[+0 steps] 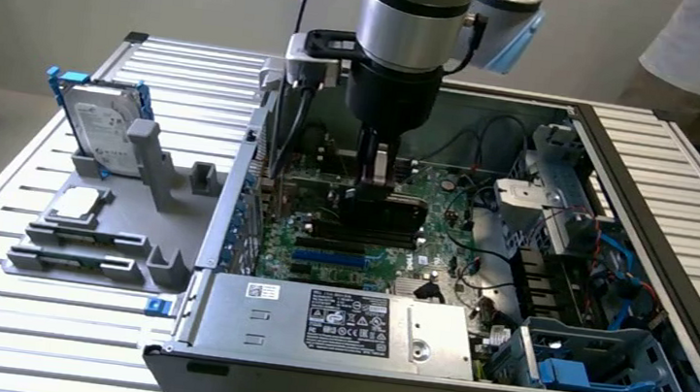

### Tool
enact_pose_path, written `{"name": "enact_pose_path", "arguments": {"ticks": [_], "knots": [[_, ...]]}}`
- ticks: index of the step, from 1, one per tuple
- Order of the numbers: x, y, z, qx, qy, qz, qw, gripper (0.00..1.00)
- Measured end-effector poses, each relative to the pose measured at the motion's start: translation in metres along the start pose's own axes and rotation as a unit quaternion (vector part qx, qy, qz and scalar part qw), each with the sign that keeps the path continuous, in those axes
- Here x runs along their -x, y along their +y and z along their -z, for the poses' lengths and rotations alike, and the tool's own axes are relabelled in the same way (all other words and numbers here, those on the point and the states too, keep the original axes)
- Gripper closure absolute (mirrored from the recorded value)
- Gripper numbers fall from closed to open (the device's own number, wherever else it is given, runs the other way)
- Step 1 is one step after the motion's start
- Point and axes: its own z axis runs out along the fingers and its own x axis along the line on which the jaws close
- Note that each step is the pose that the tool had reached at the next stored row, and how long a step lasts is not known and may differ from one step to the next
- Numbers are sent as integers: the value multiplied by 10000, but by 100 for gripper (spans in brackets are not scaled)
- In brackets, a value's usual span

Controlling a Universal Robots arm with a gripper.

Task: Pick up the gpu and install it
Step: 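Insert the gpu into the slot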

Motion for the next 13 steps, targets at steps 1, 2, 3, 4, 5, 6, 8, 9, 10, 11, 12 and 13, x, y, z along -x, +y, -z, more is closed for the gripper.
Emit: {"name": "enact_pose_path", "arguments": {"ticks": [1,2,3,4,5,6,8,9,10,11,12,13], "knots": [[-8,13,-13,0,-2,10,10000,74],[-15,31,-28,-1,-3,17,10000,74],[-22,51,-41,0,-2,23,10000,74],[-29,69,-52,0,-1,29,10000,74],[-37,87,-65,1,0,37,10000,74],[-45,103,-78,1,-1,45,10000,74],[-59,132,-106,0,-2,61,10000,74],[-65,150,-123,0,-3,68,10000,74],[-70,170,-140,0,-3,73,10000,74],[-73,190,-156,-2,-2,80,10000,74],[-74,203,-168,-4,-2,83,10000,74],[-74,209,-177,-6,-2,86,10000,74]]}}
